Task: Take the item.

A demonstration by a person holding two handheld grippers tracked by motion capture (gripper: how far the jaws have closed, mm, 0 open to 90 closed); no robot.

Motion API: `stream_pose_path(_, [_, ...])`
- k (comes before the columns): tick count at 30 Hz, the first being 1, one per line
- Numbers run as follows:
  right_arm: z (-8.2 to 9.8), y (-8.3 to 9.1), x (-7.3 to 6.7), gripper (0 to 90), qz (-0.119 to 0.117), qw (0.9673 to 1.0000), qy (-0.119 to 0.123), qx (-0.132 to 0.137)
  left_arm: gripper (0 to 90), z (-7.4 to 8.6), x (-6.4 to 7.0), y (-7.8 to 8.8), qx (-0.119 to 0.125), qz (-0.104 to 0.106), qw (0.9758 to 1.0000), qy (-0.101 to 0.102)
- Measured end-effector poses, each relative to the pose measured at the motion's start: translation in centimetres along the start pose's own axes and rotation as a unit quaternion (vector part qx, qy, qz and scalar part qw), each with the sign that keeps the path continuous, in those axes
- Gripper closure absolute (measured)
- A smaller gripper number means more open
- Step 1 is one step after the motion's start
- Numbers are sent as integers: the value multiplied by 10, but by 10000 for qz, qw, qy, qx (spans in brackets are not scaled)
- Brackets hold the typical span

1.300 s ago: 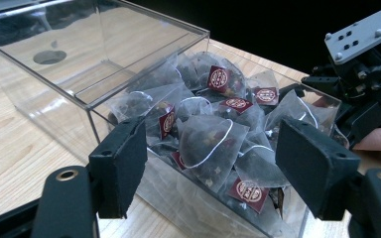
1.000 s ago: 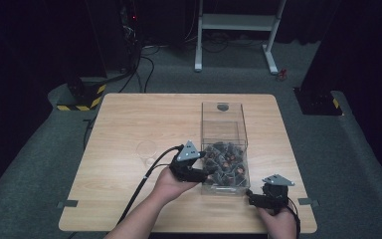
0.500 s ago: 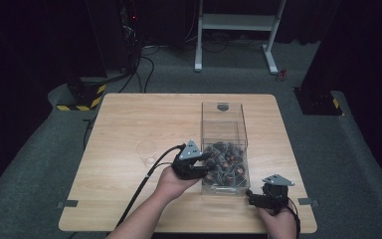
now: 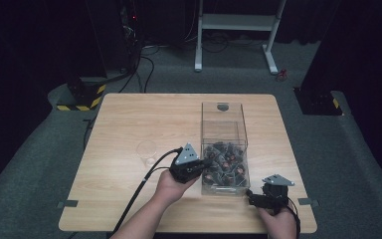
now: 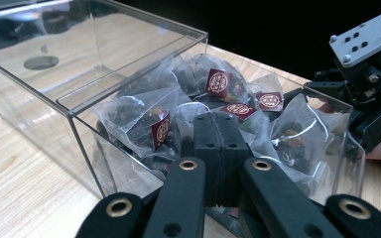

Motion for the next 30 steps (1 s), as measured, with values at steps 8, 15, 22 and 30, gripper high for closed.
stream_pose_path(8, [0,0,0,87,0,10000,0,1,899,-3,0,9,205,53,9997,96])
stream_pose_path(15, [0,0,0,87,2,10000,1,1,900,-9,-1,22,446,86,9988,171])
stream_pose_path(22, [0,0,0,87,2,10000,1,2,900,-10,-1,29,551,56,9983,198])
stream_pose_path(30, [0,0,0,87,2,10000,0,1,899,-8,-3,39,662,67,9974,266])
Point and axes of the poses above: each handheld gripper's, and its own axes: y roughly backward along the jaws, z roughly out of its underside, x roughly to its right, the point moved 7 cm from there along -y, roughly forward along the jaws, and after that the axes turned 15 degrees about -x, right-handed, at the moved point
